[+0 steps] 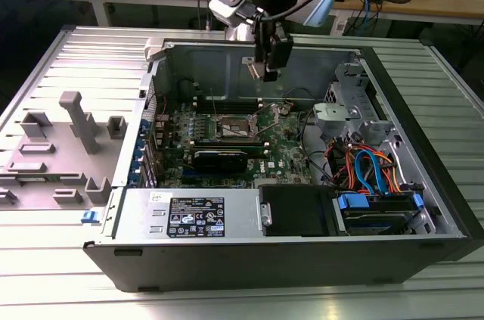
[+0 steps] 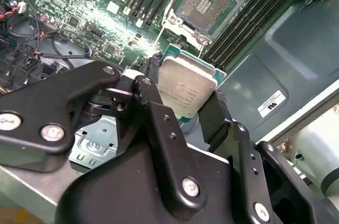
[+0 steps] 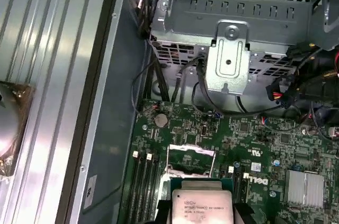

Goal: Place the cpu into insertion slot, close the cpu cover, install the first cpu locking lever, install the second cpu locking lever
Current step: 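Place the cpu into insertion slot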

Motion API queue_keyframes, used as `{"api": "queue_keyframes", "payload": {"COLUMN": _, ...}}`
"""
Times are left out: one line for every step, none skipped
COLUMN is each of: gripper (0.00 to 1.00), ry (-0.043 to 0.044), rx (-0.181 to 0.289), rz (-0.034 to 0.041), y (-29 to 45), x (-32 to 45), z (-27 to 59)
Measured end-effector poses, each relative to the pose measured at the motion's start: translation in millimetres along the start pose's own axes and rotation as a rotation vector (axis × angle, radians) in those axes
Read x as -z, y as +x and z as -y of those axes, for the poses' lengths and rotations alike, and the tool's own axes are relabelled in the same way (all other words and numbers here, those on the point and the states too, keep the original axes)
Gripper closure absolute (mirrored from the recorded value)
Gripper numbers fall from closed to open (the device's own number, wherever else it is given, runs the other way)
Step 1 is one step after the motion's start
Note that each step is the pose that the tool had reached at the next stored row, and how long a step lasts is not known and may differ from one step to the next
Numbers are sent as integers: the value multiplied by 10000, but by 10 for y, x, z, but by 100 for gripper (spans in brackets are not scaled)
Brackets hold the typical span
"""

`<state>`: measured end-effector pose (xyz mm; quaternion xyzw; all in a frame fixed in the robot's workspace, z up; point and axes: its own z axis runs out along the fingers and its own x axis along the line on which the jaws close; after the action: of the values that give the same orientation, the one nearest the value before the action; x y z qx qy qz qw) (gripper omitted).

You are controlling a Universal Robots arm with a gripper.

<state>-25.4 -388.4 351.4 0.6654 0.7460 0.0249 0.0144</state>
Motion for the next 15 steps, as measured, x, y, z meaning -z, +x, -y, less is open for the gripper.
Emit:
{"api": "queue_keyframes", "payload": {"gripper": 46, "ry": 4, "rx": -373, "rz": 24, "y": -1, "x": -20, "z": 2}}
{"api": "queue_keyframes", "payload": {"gripper": 46, "ry": 4, "rx": -382, "rz": 25, "y": -1, "x": -21, "z": 2}}
{"api": "queue_keyframes", "payload": {"gripper": 46, "ry": 3, "rx": -393, "rz": 25, "y": -1, "x": -23, "z": 2}}
{"api": "queue_keyframes", "payload": {"gripper": 46, "ry": 4, "rx": -396, "rz": 25, "y": -1, "x": -24, "z": 2}}
{"api": "queue_keyframes", "payload": {"gripper": 46, "ry": 3, "rx": -426, "rz": 27, "y": -1, "x": -27, "z": 2}}
{"api": "queue_keyframes", "payload": {"gripper": 46, "ry": 3, "rx": -455, "rz": 28, "y": -1, "x": -31, "z": 2}}
{"api": "queue_keyframes", "payload": {"gripper": 46, "ry": 3, "rx": -457, "rz": 29, "y": -1, "x": -32, "z": 2}}
{"api": "queue_keyframes", "payload": {"gripper": 46, "ry": 3, "rx": -459, "rz": 29, "y": -1, "x": -32, "z": 2}}
{"api": "queue_keyframes", "payload": {"gripper": 46, "ry": 4, "rx": -462, "rz": 29, "y": -1, "x": -32, "z": 2}}
{"api": "queue_keyframes", "payload": {"gripper": 46, "ry": 3, "rx": -463, "rz": 29, "y": -1, "x": -32, "z": 2}}
{"api": "queue_keyframes", "payload": {"gripper": 46, "ry": 4, "rx": -466, "rz": 29, "y": -1, "x": -33, "z": 2}}
{"api": "queue_keyframes", "payload": {"gripper": 46, "ry": 3, "rx": -470, "rz": 29, "y": -1, "x": -33, "z": 2}}
{"api": "queue_keyframes", "payload": {"gripper": 46, "ry": 3, "rx": -471, "rz": 29, "y": -1, "x": -33, "z": 2}}
{"api": "queue_keyframes", "payload": {"gripper": 46, "ry": 3, "rx": -473, "rz": 29, "y": -1, "x": -34, "z": 2}}
{"api": "queue_keyframes", "payload": {"gripper": 46, "ry": 3, "rx": -477, "rz": 30, "y": -1, "x": -34, "z": 2}}
